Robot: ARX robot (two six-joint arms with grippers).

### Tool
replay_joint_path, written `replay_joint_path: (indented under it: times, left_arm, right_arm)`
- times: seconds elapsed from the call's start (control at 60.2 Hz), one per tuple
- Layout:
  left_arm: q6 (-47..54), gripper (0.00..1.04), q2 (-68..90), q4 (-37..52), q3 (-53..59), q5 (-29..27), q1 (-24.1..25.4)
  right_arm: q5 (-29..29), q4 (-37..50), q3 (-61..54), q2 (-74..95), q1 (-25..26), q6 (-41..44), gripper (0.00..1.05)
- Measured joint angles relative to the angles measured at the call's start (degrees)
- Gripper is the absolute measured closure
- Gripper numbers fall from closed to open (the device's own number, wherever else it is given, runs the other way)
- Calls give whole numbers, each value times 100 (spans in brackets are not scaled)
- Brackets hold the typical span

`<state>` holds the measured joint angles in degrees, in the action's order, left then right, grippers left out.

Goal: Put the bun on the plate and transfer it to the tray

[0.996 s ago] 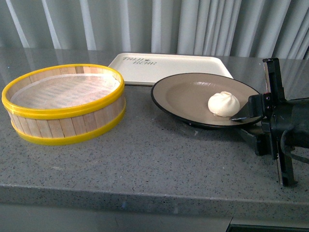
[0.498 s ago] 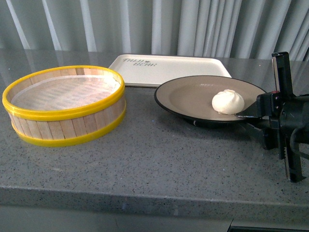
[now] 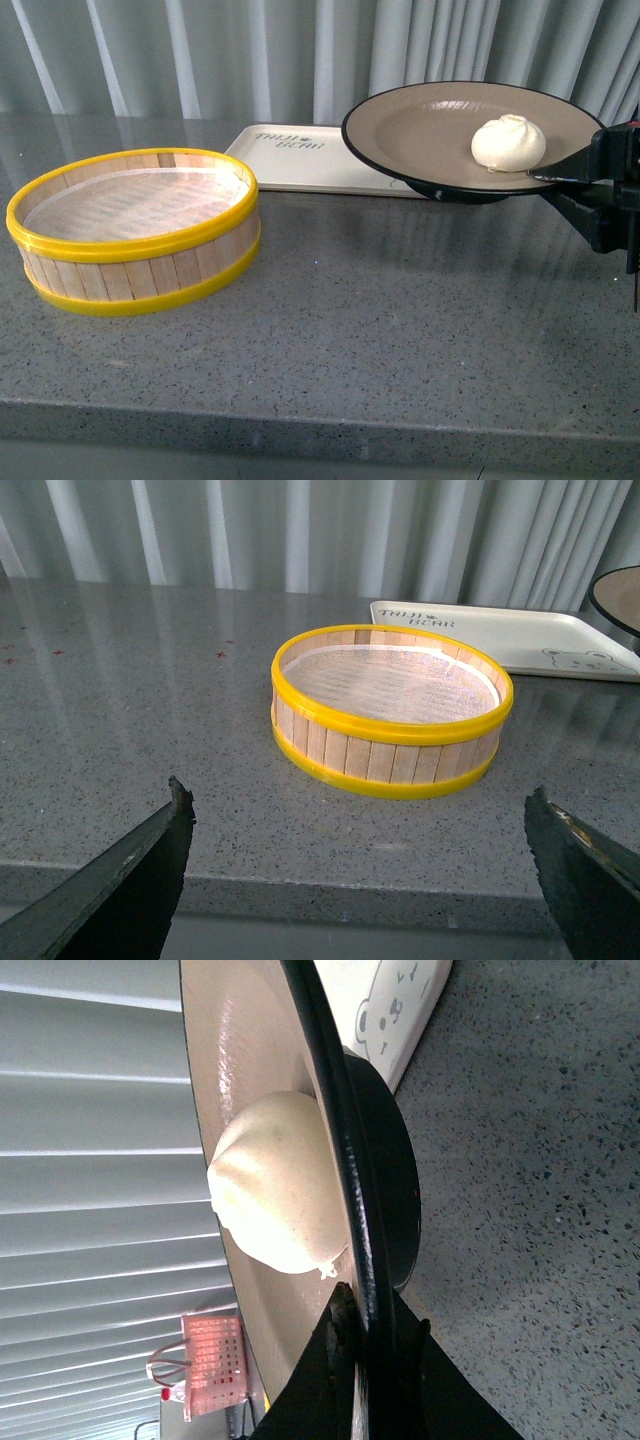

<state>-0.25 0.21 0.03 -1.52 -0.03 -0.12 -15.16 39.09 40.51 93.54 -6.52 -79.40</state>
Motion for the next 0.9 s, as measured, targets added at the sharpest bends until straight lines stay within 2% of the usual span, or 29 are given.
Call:
replay_joint_path:
  times: [0.315,0.482,0.897]
  left_arm:
    - [0,7,2,0,0,0,0]
    - [-2,7,0,0,0,0,0]
    - [0,7,0,0,0,0,0]
  right_arm:
    - [-385,-404,1349,651,433,-138,102]
    - [-470,-894,2120,1239,501,-31,102]
    - [-588,-1226,3449,2474,695,192,102]
